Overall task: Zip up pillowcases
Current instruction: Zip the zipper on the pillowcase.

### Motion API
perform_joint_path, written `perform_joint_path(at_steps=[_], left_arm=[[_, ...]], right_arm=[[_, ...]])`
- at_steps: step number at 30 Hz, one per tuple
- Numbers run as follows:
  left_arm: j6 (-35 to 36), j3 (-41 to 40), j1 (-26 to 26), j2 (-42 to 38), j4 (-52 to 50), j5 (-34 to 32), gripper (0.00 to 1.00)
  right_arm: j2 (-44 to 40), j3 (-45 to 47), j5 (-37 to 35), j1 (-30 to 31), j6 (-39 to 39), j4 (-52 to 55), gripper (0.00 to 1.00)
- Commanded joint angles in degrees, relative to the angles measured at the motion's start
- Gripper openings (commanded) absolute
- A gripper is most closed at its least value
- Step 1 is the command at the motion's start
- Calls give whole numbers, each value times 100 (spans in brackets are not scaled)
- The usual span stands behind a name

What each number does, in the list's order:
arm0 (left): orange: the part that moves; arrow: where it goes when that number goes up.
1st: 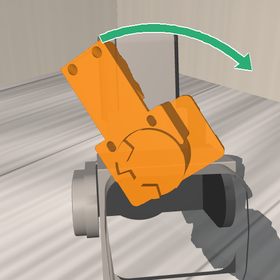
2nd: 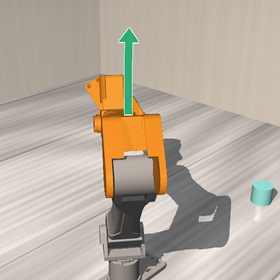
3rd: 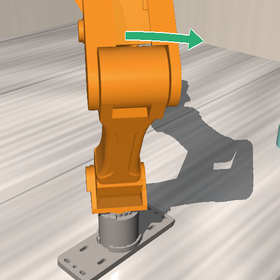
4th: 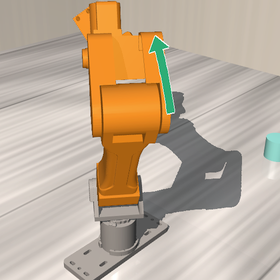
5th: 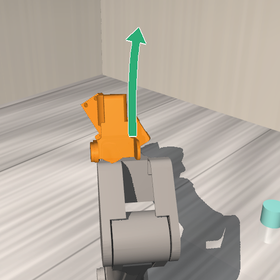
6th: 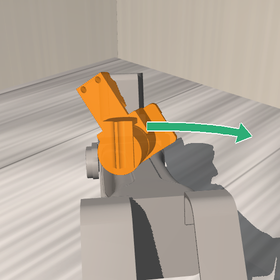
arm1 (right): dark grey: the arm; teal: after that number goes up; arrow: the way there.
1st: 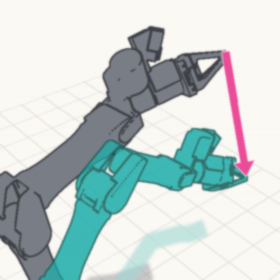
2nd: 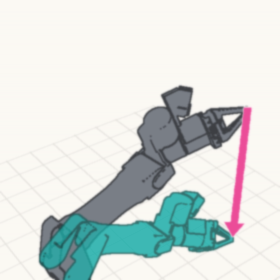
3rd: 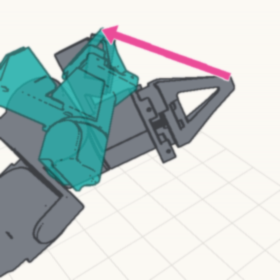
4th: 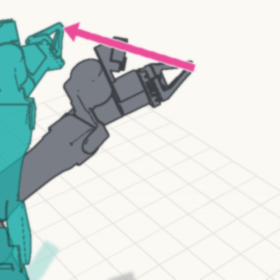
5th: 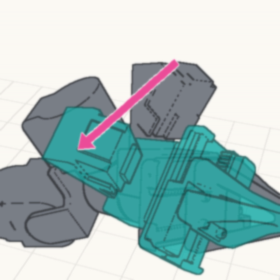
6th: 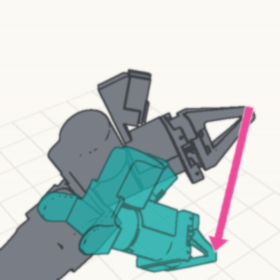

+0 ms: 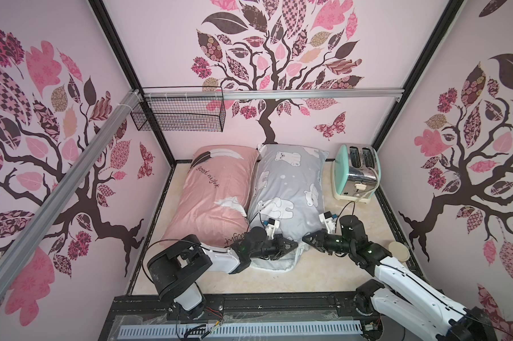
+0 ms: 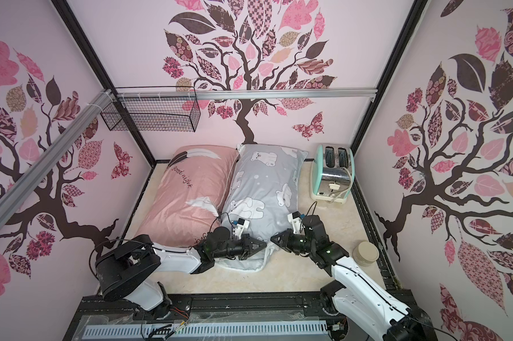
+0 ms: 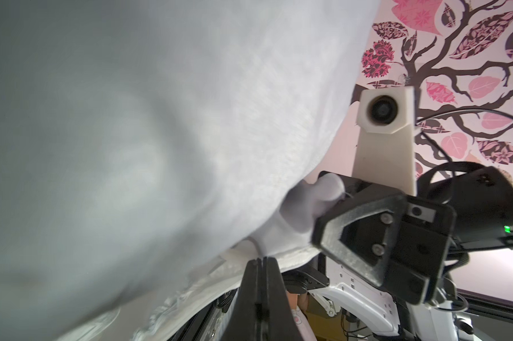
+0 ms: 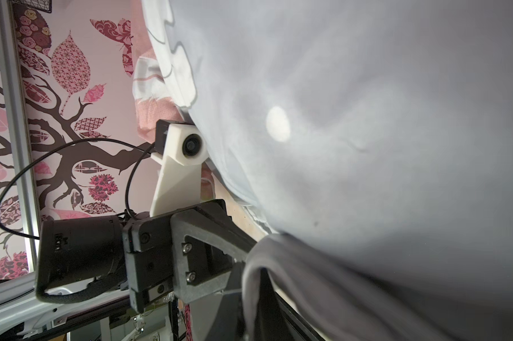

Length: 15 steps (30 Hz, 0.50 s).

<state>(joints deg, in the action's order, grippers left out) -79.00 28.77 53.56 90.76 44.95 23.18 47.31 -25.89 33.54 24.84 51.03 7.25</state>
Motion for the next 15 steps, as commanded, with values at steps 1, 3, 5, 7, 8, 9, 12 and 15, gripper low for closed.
perform_joint_path(at_steps=[1, 3, 5, 7, 8, 9, 12, 15], left_arm=[[418, 108, -13, -194, -941, -103, 0], [552, 129, -28, -302, -1218, -135, 0], [720, 160, -56, -423, -1572, -158, 0], [933, 195, -98, -611, -2034, -236, 0], [1089, 227, -115, -724, -2377, -302, 0], [1218, 263, -140, -837, -2691, -371, 0], [1637, 317, -243, -1193, -3673, -628, 0], [1992, 320, -357, -1445, -4422, -760, 0]], right_arm=[[-195, -391, -299, -83, -443, 691, 0], [-246, -489, -380, -143, -567, 930, 0], [-321, -606, -569, -189, -714, 1237, 0], [-409, -720, -789, -275, -854, 1538, 0], [-452, -787, -863, -348, -926, 1688, 0], [-475, -840, -855, -446, -972, 1792, 0], [-538, -989, -634, -900, -1060, 2019, 0], [-482, -1190, -748, -1128, -1323, 2329, 0]])
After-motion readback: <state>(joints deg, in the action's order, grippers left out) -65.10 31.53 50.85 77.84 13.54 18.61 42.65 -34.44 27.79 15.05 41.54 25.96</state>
